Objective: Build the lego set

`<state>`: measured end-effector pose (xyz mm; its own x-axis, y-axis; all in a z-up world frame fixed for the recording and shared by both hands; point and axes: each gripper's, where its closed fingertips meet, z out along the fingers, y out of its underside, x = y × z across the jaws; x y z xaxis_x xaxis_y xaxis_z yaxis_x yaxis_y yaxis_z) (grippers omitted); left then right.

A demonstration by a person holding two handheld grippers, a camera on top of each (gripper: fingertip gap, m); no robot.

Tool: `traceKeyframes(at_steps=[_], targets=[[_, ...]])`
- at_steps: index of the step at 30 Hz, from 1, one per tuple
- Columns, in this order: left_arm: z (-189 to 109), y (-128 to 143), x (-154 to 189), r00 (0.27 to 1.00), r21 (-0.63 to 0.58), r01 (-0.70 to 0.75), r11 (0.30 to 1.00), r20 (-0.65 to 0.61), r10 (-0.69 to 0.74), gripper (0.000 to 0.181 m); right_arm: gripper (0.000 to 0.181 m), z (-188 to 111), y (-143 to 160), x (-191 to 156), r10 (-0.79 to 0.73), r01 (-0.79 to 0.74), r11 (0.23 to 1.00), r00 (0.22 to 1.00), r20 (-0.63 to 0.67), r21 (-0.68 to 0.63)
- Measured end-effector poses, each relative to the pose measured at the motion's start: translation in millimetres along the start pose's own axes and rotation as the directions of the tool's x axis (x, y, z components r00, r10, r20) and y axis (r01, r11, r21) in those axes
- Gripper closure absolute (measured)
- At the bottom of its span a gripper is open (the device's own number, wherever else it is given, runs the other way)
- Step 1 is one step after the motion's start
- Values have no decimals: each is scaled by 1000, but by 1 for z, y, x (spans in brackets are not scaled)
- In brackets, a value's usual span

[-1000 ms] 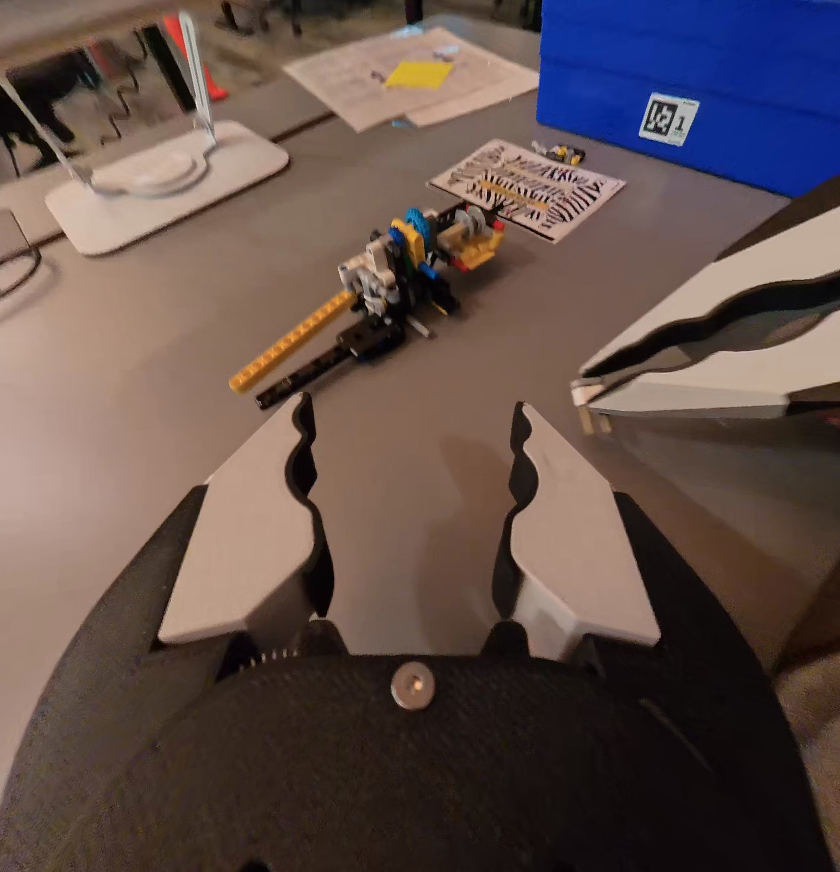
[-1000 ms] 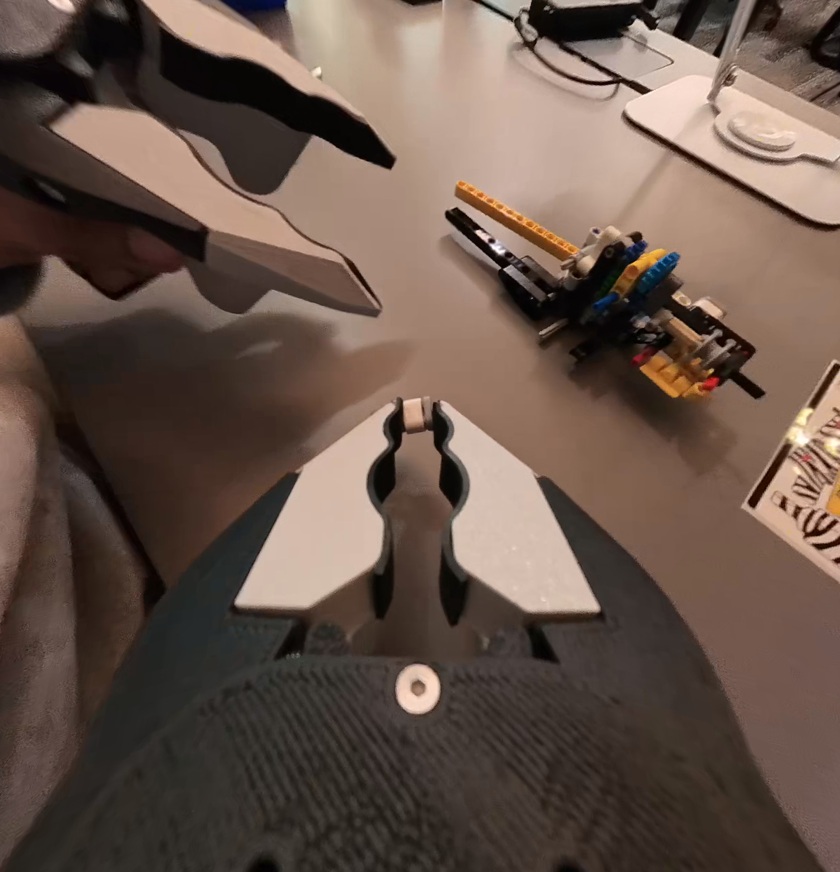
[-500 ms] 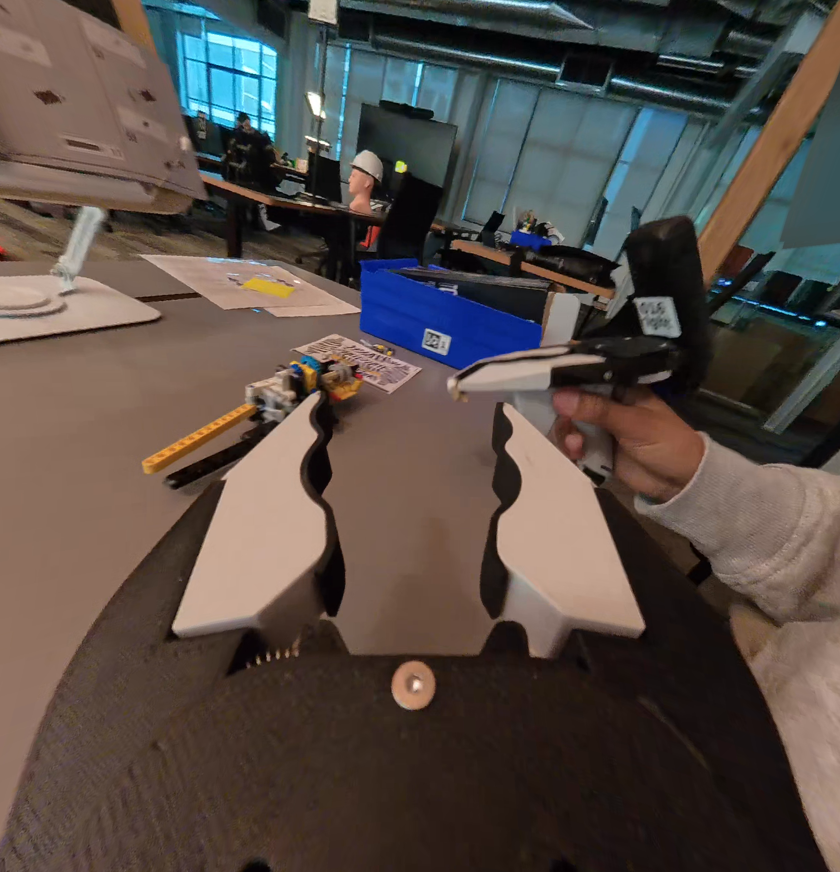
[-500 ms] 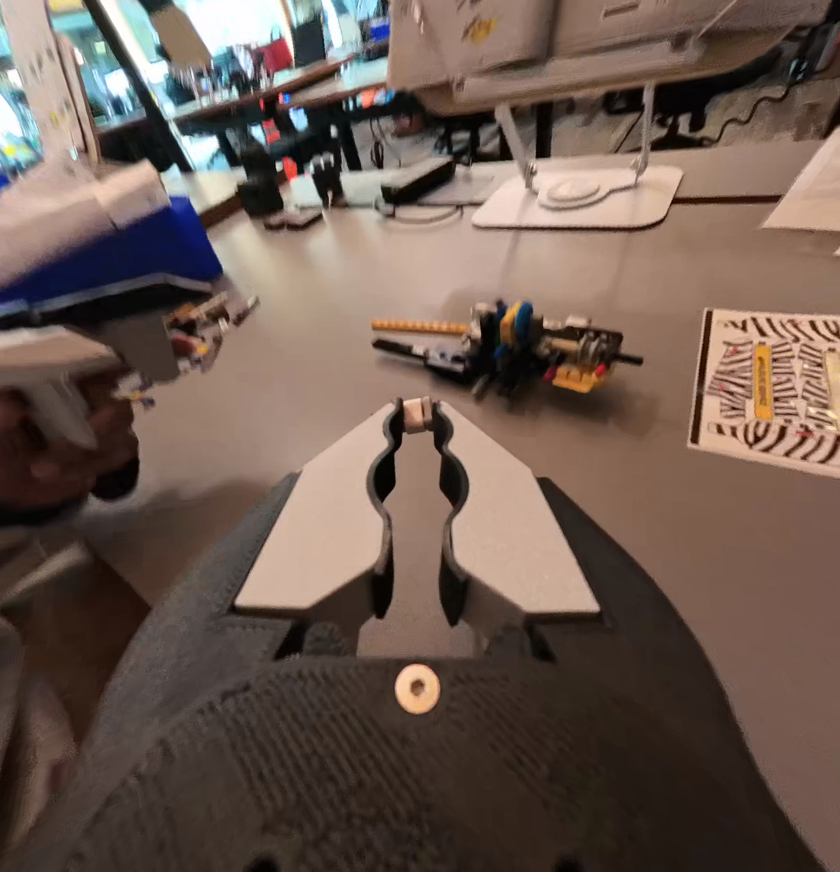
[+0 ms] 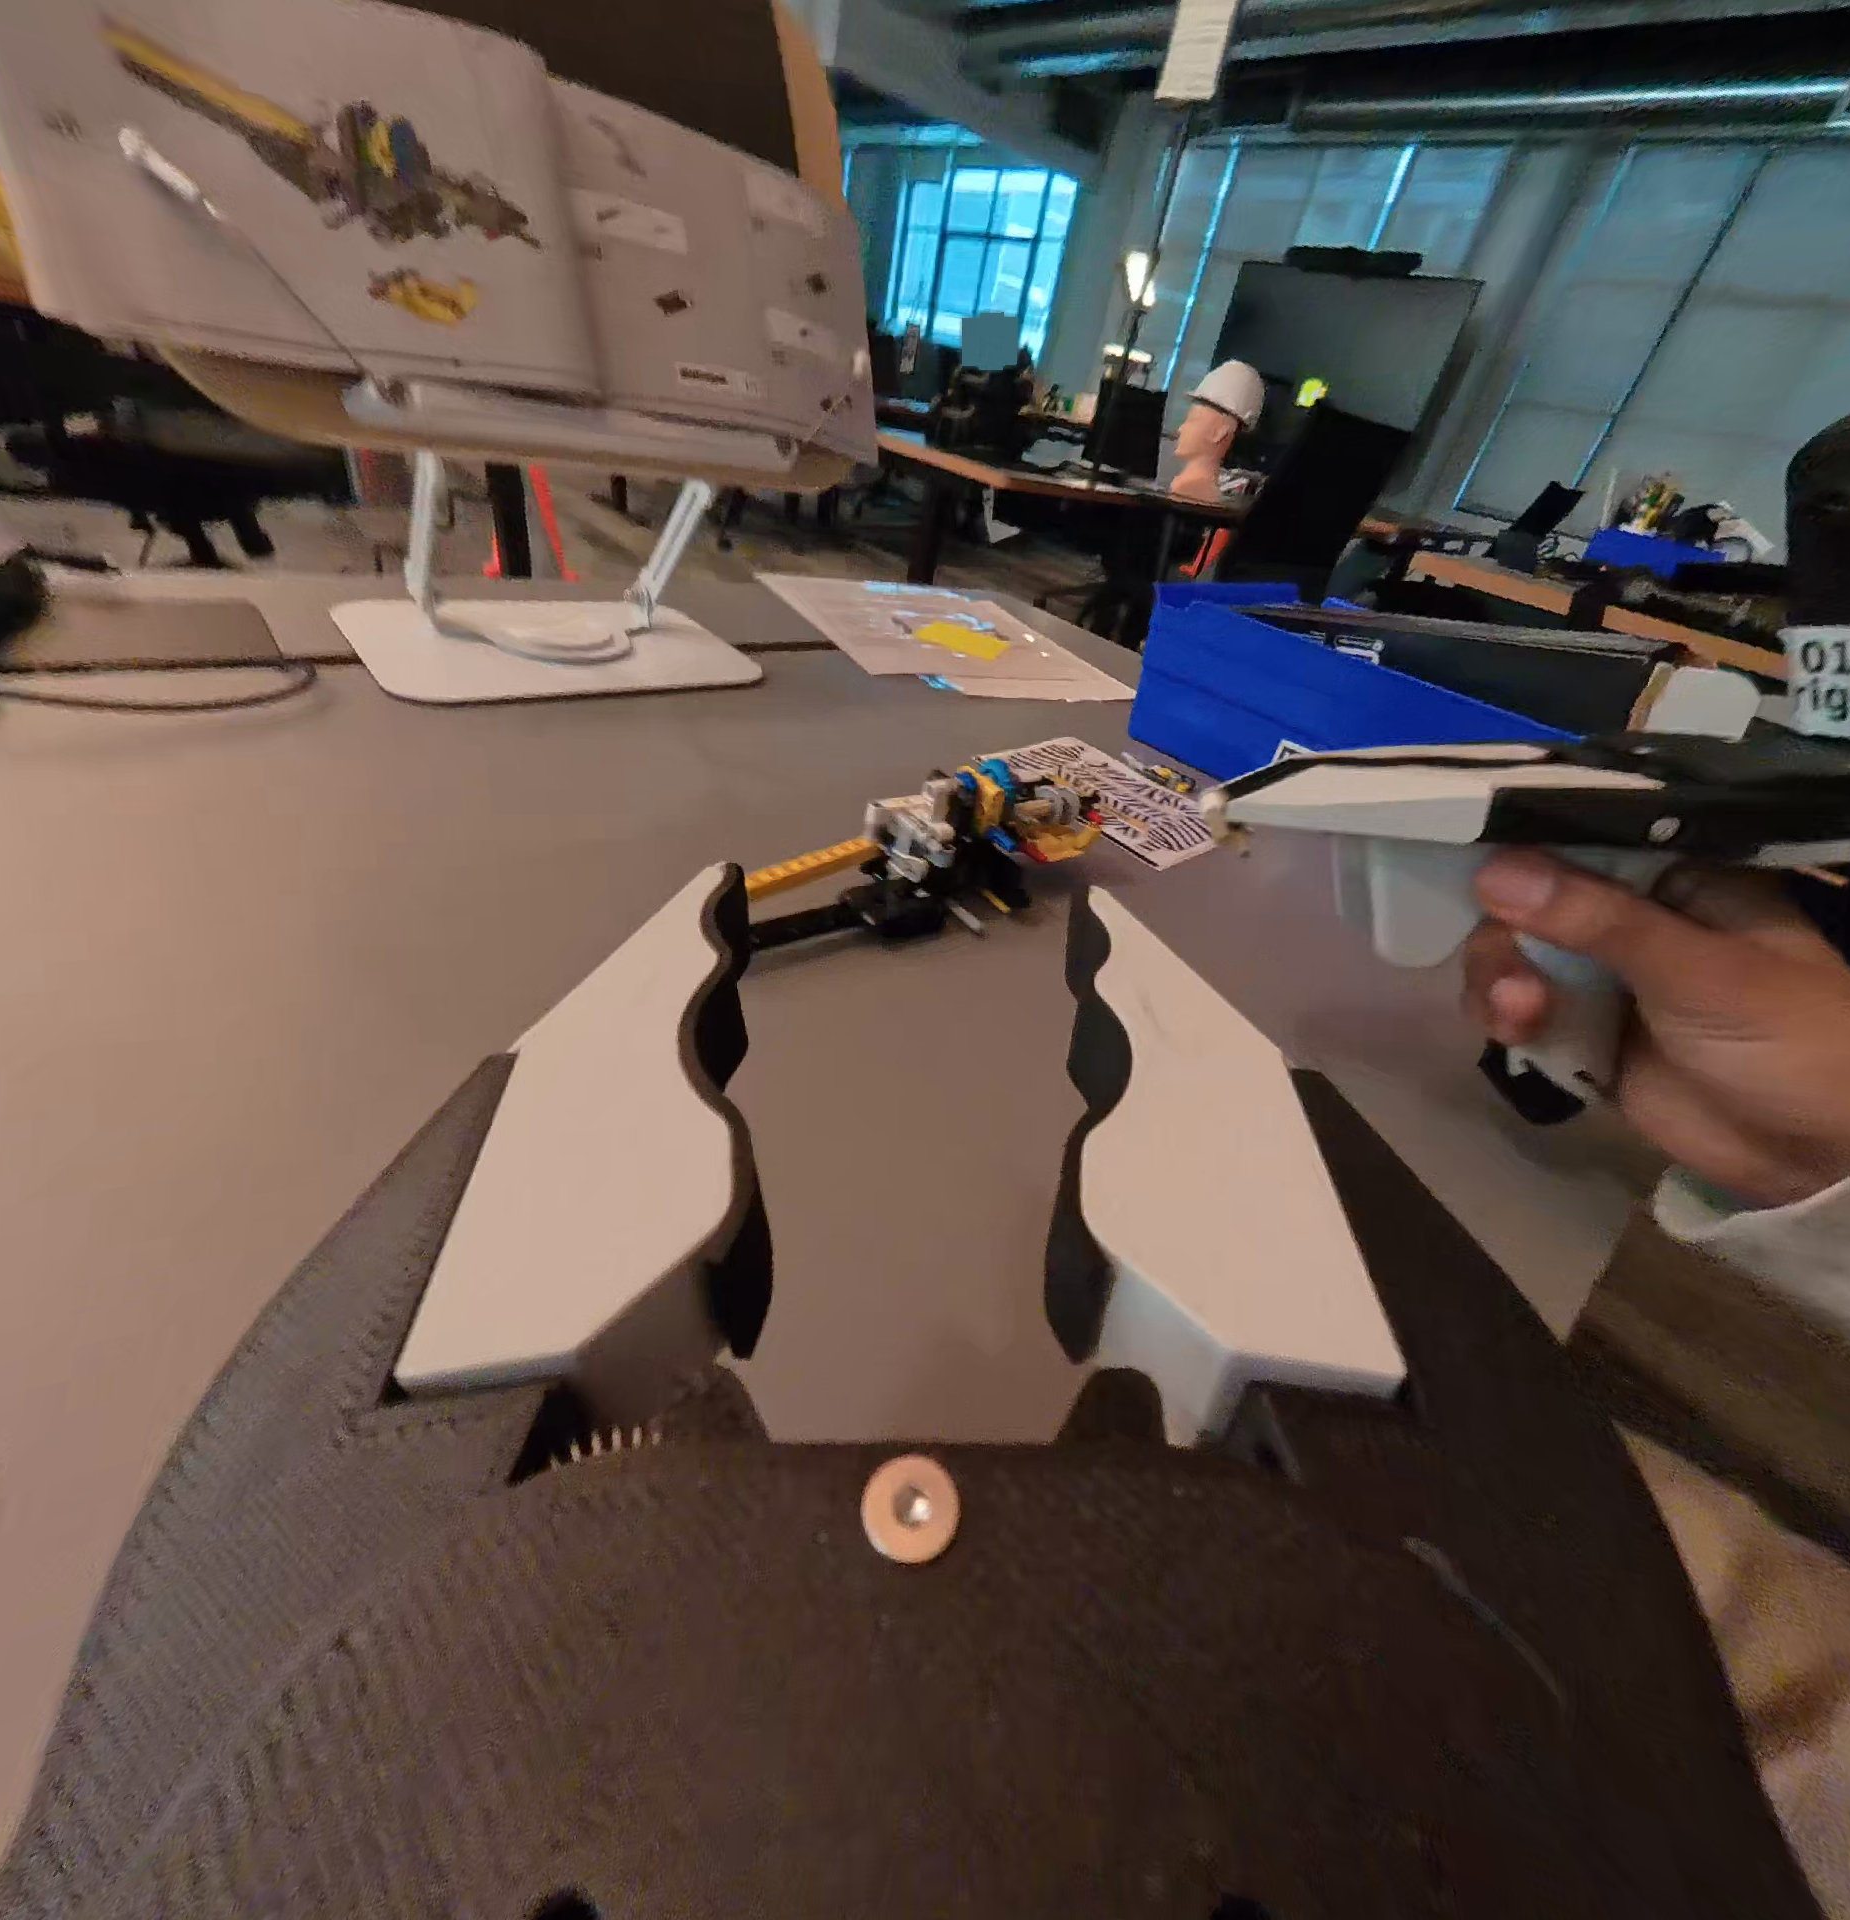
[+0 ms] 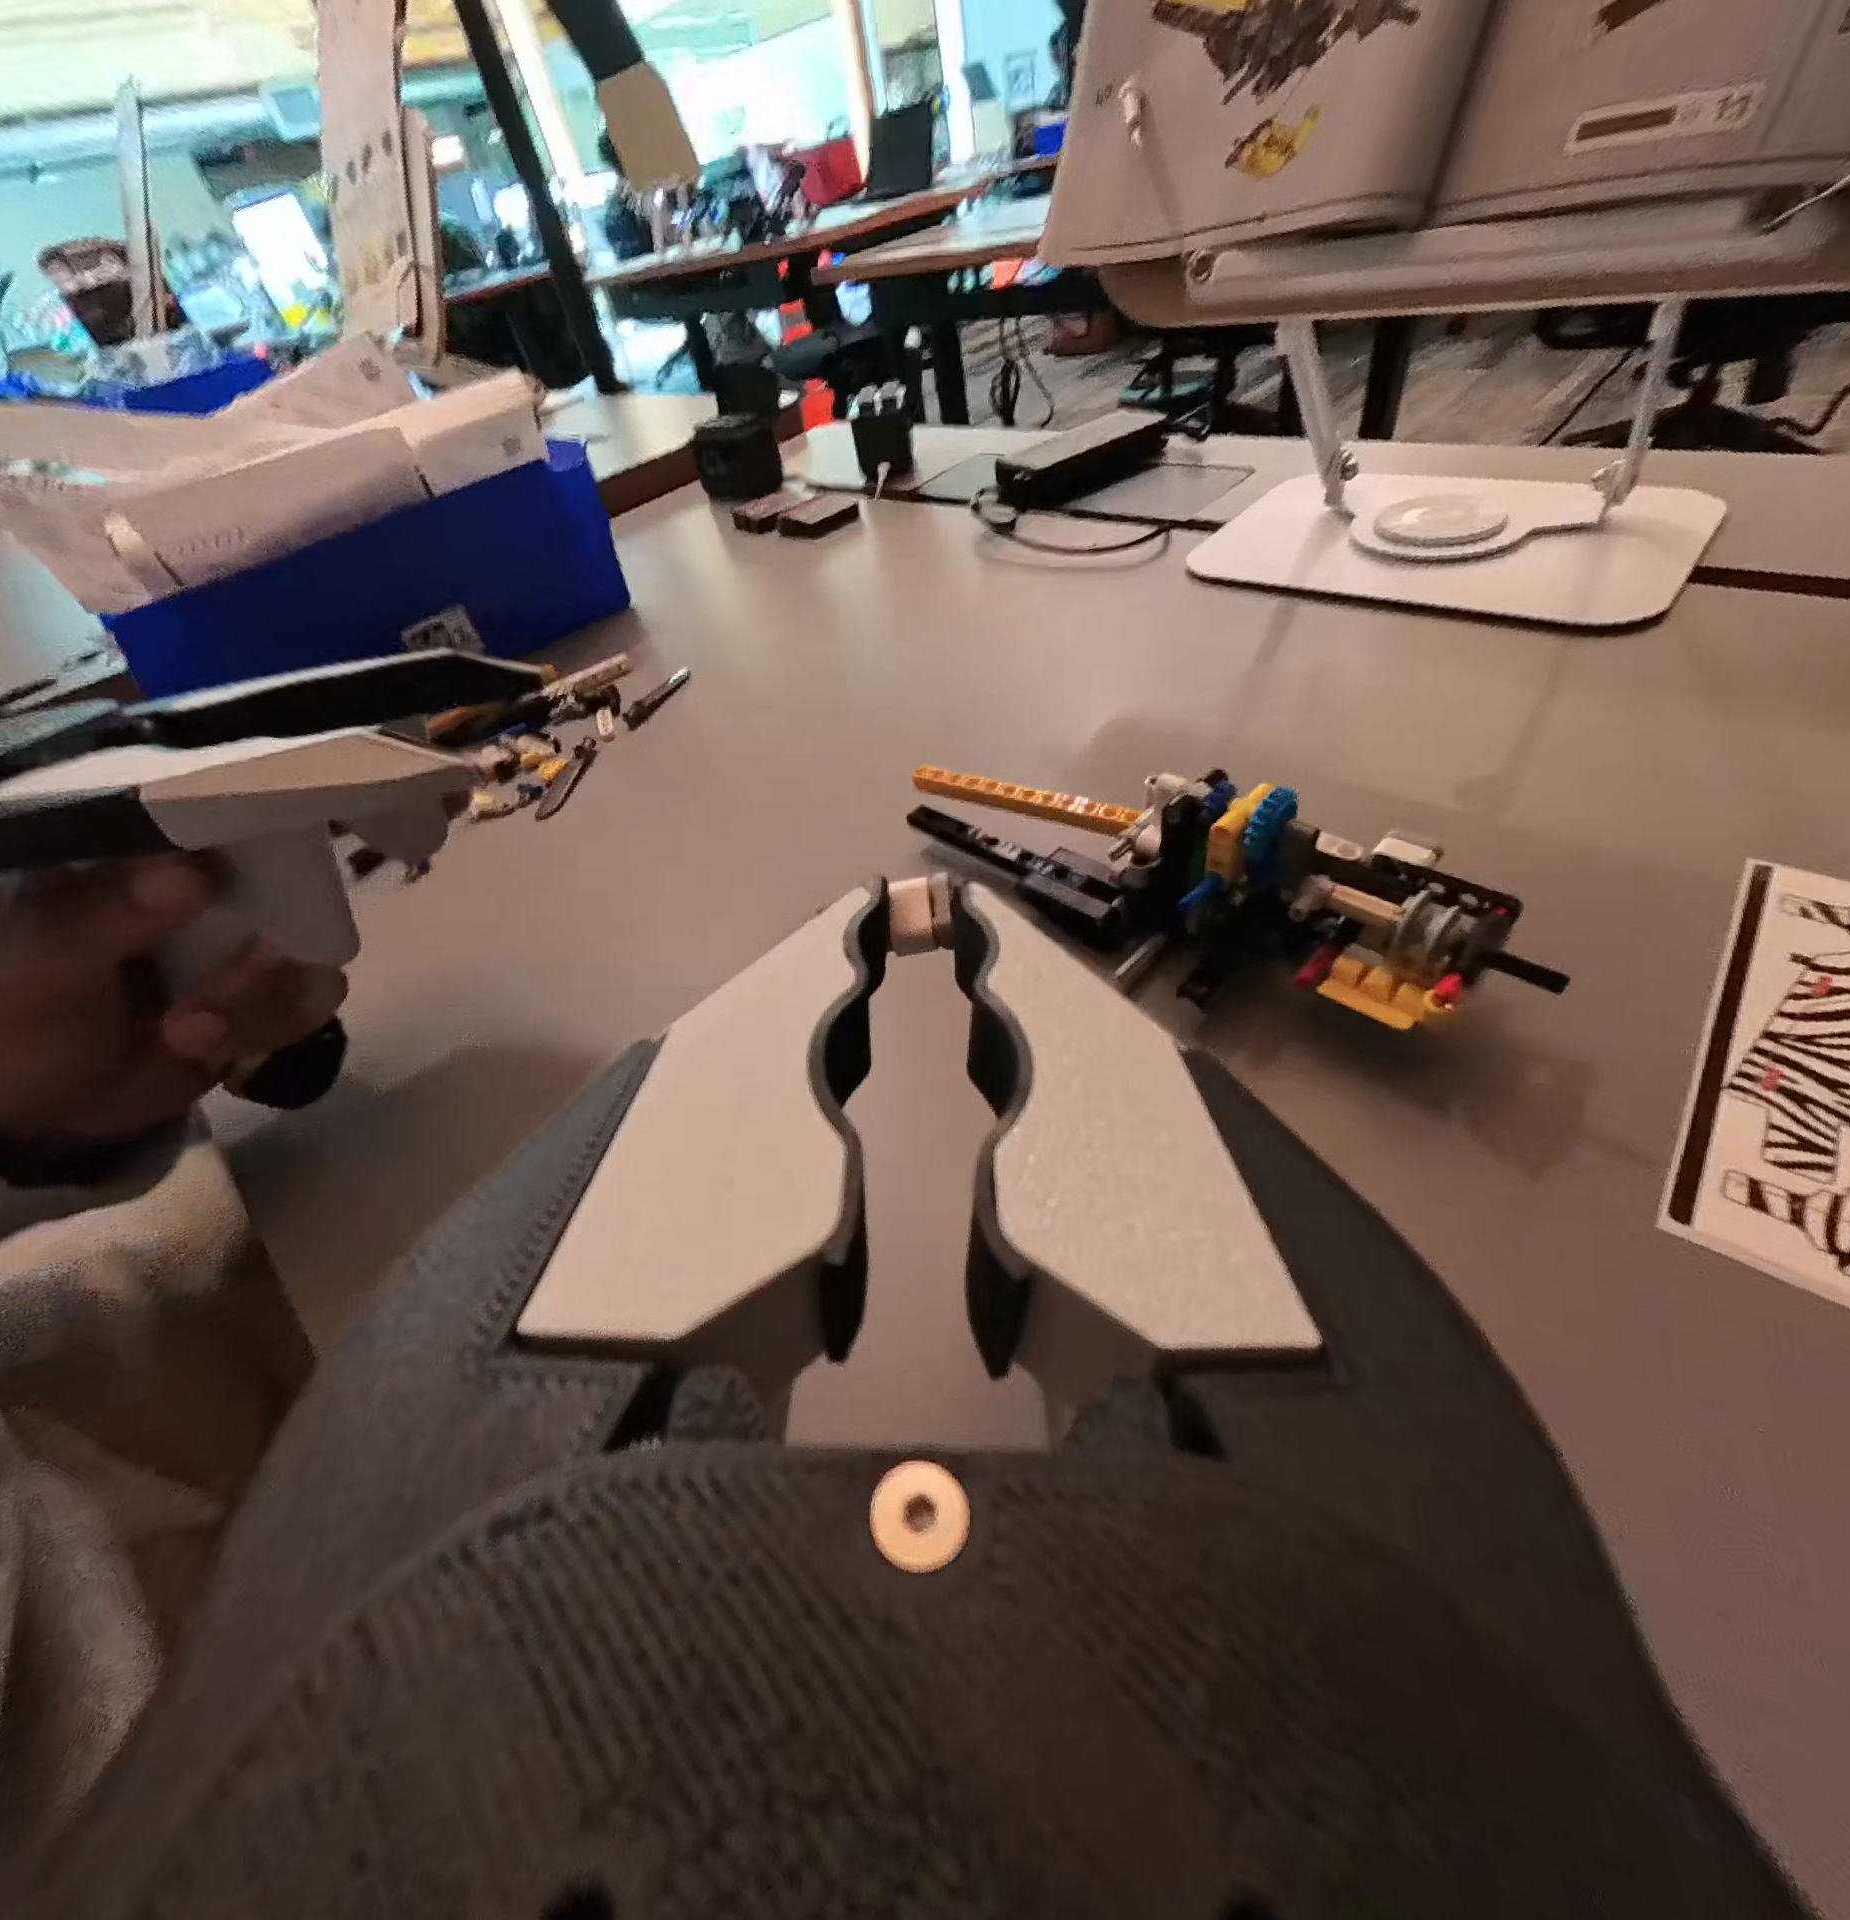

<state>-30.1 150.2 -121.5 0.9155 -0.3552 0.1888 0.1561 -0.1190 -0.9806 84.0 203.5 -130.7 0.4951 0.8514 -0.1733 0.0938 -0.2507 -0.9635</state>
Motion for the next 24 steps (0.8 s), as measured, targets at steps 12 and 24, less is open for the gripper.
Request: traceKeyframes(at_steps=[12,24], targets=[[41,24,84,993,-152,28,988,-108,-45,117,171,-33,-5,32,-13,13,1000,995,96,-1],[25,-6,74,971,39,80,996,-228,-69,120,171,-43,-17,55,4,-7,997,999,46,82]])
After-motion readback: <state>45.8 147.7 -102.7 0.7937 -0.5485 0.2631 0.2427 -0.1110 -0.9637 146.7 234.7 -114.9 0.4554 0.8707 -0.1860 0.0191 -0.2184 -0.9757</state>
